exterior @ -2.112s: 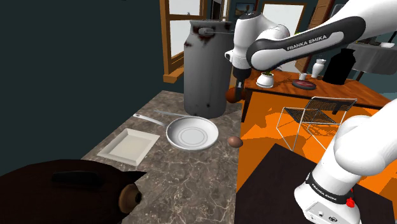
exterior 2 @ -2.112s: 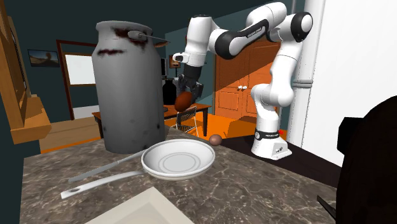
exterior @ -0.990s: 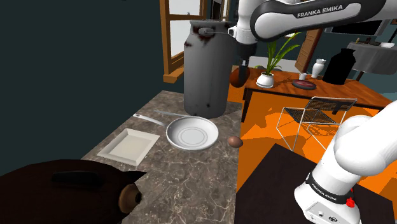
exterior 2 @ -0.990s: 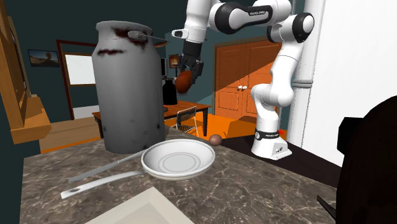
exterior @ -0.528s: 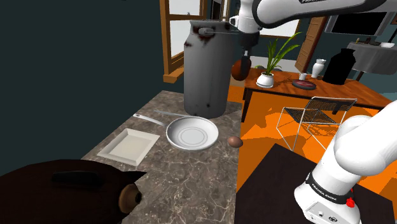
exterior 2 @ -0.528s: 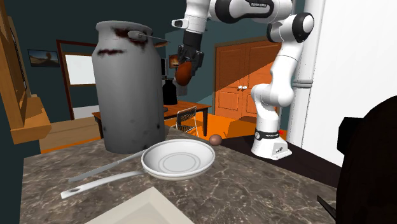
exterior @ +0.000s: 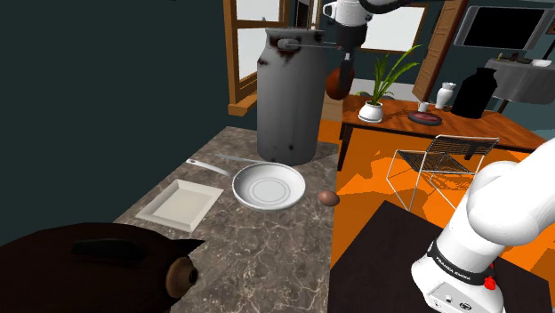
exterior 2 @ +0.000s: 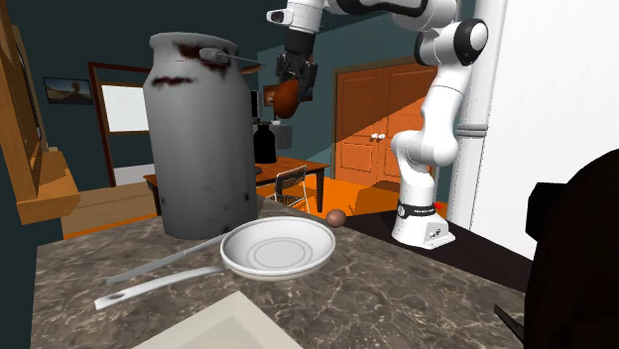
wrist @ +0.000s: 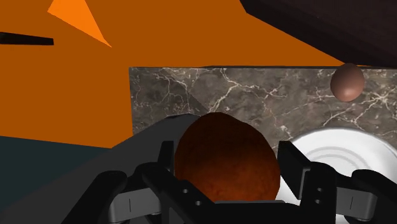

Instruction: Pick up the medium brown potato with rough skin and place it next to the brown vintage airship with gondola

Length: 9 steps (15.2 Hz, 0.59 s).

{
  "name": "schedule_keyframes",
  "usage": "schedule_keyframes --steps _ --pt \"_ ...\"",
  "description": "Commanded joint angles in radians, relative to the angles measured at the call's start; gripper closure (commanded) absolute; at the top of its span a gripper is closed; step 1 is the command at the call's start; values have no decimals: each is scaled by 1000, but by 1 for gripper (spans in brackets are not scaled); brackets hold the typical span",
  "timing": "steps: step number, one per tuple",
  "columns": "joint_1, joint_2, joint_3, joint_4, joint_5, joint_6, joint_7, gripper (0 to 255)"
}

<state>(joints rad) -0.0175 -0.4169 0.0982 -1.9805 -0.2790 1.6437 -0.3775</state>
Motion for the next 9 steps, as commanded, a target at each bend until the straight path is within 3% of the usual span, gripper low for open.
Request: schedule_keyframes --steps 1,9 --pt "-1 6 1 32 0 -25 -7 255" --pt "-4 44 7 176 -1 -128 -33 255"
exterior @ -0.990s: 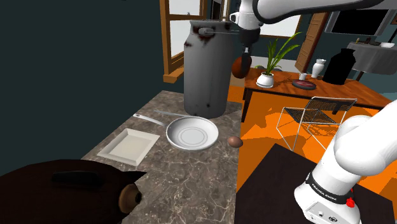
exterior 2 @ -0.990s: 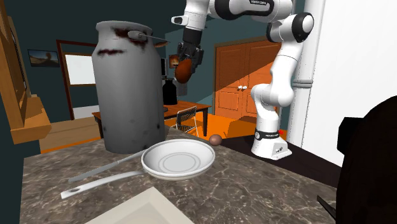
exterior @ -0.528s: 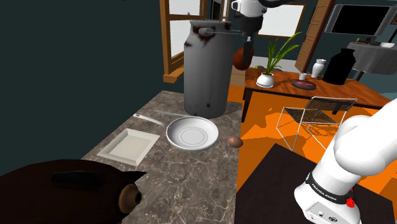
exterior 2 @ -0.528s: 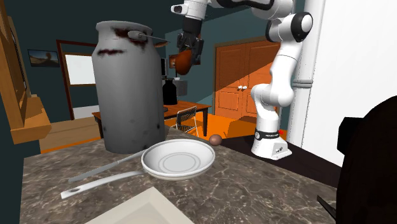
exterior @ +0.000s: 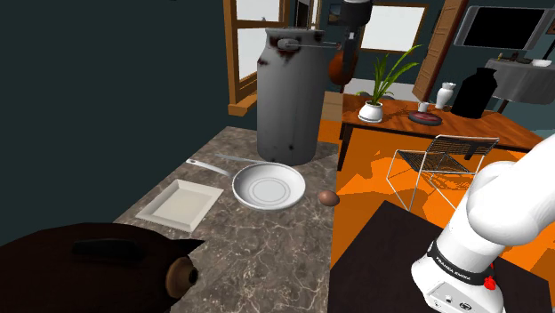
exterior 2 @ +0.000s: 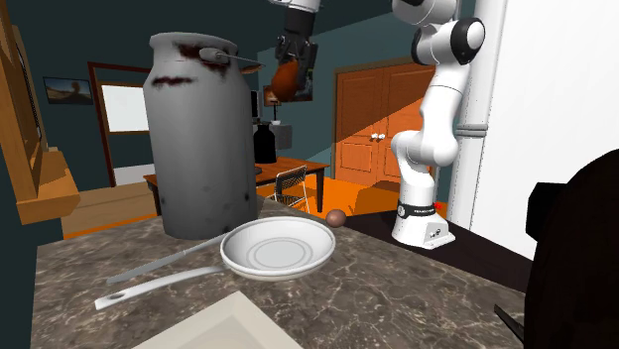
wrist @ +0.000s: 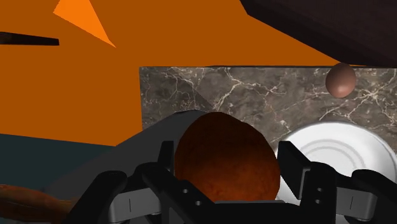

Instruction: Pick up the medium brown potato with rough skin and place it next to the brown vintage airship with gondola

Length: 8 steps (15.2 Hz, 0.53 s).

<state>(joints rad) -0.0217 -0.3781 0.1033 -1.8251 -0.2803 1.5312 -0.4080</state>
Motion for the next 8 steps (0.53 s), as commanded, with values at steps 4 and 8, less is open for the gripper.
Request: schedule_keyframes --steps 4,8 --pt "6 16 22 71 3 -62 11 255" --pt "37 5 93 75 23 -103 105 255"
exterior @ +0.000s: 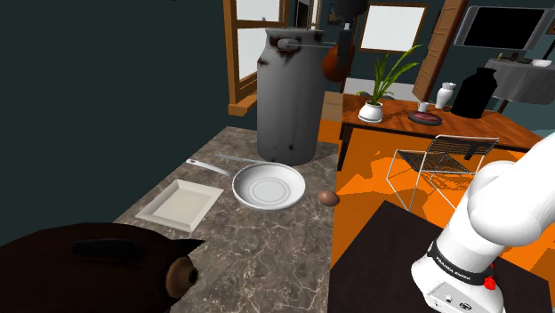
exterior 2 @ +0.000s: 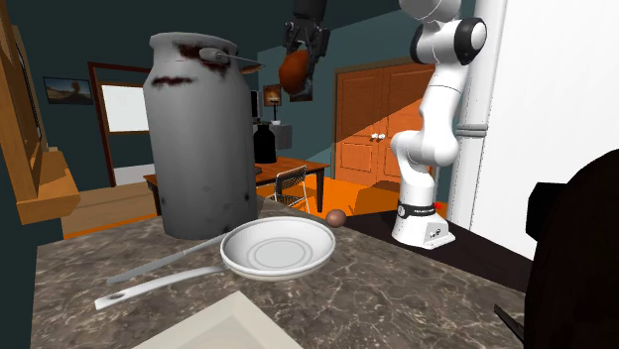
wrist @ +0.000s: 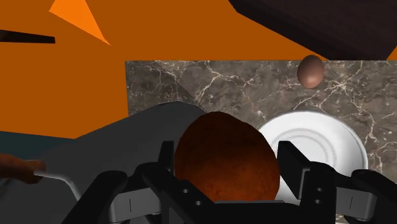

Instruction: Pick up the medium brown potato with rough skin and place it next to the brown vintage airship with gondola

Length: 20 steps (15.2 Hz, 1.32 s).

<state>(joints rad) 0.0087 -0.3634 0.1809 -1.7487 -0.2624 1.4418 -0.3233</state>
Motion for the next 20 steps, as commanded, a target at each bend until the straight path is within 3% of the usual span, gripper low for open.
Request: schedule_keyframes --steps 1,11,20 --pt "15 -9 33 2 10 -24 44 255" --pt "84 60 231 108 52 -131 297 255" --pt "159 251 443 323 19 -248 571 255"
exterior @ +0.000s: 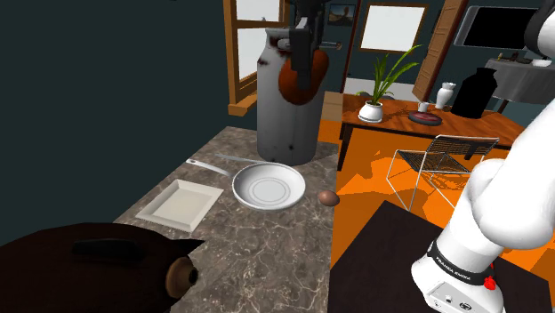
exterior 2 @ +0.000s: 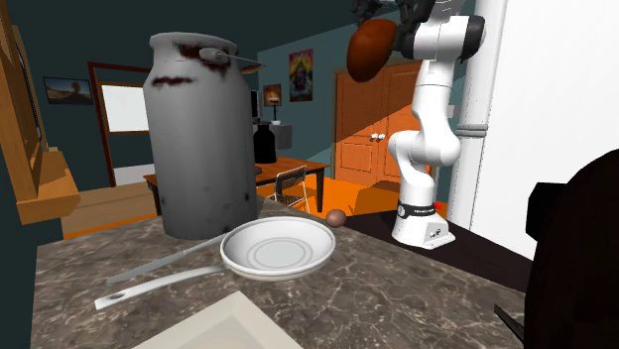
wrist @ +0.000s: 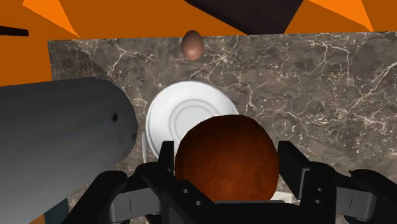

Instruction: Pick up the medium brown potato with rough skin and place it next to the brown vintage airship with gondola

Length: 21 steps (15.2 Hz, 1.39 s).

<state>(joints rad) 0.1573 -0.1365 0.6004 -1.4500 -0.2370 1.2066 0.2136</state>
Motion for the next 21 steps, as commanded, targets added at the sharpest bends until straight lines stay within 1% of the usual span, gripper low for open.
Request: schedule_keyframes --steps 1,4,5,6,13,21 --pt "24 56 49 57 -20 -29 69 255" --pt "81 170 125 173 -77 -88 179 255" --pt "109 215 148 218 -103 -111 217 255" --pt "152 276 174 282 -142 -144 264 255" --pt "105 185 147 88 -67 -8 254 255" --pt "81 119 127 -86 -19 123 252 255"
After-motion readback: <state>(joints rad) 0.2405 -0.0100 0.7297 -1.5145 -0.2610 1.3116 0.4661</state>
